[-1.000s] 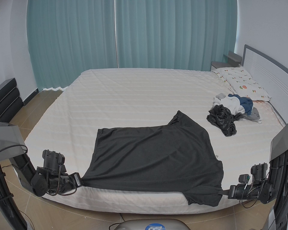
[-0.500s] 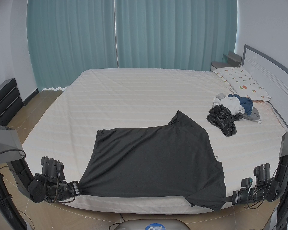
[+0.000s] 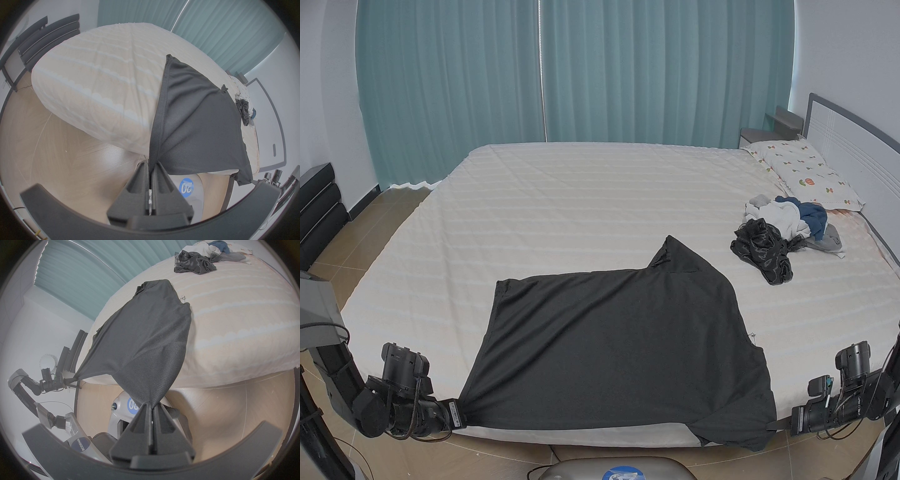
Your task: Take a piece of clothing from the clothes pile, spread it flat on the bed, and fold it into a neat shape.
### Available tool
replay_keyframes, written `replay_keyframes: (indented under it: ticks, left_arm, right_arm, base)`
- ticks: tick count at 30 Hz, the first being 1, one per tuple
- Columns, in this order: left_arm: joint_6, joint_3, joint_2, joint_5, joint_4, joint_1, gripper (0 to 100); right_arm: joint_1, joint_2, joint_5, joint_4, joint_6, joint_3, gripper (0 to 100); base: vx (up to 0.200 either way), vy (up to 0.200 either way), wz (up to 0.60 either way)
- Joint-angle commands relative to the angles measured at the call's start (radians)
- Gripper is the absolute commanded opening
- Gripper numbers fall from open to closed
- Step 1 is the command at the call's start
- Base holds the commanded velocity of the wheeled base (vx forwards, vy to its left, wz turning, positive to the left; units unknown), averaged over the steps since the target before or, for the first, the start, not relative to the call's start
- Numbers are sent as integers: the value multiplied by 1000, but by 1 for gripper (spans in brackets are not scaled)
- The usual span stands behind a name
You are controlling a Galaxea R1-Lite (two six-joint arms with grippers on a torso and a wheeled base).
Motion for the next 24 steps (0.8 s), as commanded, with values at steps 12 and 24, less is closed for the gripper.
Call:
replay_keyframes:
  ticks: [12,24]
  left_arm:
    - [23,115,-84,22,4,-52,0]
    - [-58,-61,-142,44,15,-38,0]
  right_arm:
    - [-1,-170,10,91,-12,17,0]
    - [-7,-169,15,26,98,-149,0]
  base:
    - [0,0,0]
    - [0,0,0]
